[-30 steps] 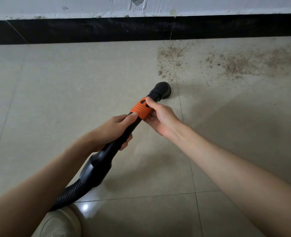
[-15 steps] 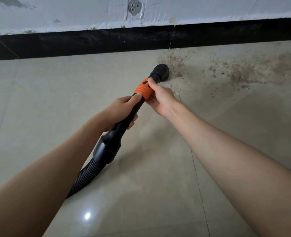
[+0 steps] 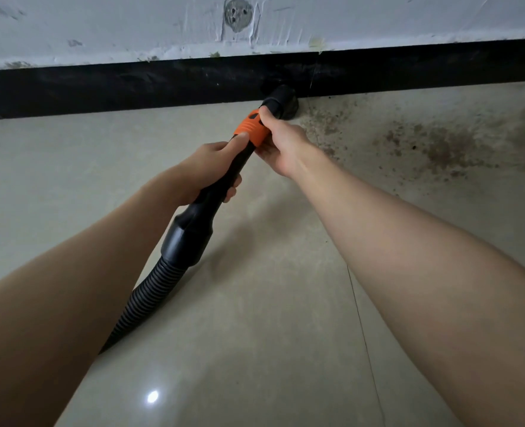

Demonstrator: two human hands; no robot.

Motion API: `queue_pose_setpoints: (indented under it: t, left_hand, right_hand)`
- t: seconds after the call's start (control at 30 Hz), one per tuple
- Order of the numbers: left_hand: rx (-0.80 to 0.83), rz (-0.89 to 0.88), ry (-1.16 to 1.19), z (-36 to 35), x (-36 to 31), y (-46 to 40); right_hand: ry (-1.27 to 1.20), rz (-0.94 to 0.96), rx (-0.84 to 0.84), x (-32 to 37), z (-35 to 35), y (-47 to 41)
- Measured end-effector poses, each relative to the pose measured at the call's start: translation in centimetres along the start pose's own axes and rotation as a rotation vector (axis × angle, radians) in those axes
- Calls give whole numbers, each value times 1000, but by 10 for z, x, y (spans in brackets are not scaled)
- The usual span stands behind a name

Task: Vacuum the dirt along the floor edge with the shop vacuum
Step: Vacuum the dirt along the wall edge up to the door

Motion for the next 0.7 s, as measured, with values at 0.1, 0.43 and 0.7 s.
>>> queue_pose_setpoints:
  t: [0.1, 0.43, 0.7]
  left_hand:
    - [-4, -2, -2, 1, 2, -1]
    - [51, -122, -185, 10, 9, 55]
    - [24, -63, -66, 56, -55, 163]
  right_hand:
    - [-4, -20, 20, -2, -1, -1]
    - [-80, -97, -30, -6, 15, 39]
    - [288, 9, 120, 30, -5, 177]
Point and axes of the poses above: each hand's wrist, its own y-axis away from the middle knuckle, its own z-axis out of the back of the hand, x = y × z, the point moved 2 cm from there along -y, towards the middle knuckle, and after that the axes turned 7 degrees about -x, right-handed, at the moved point
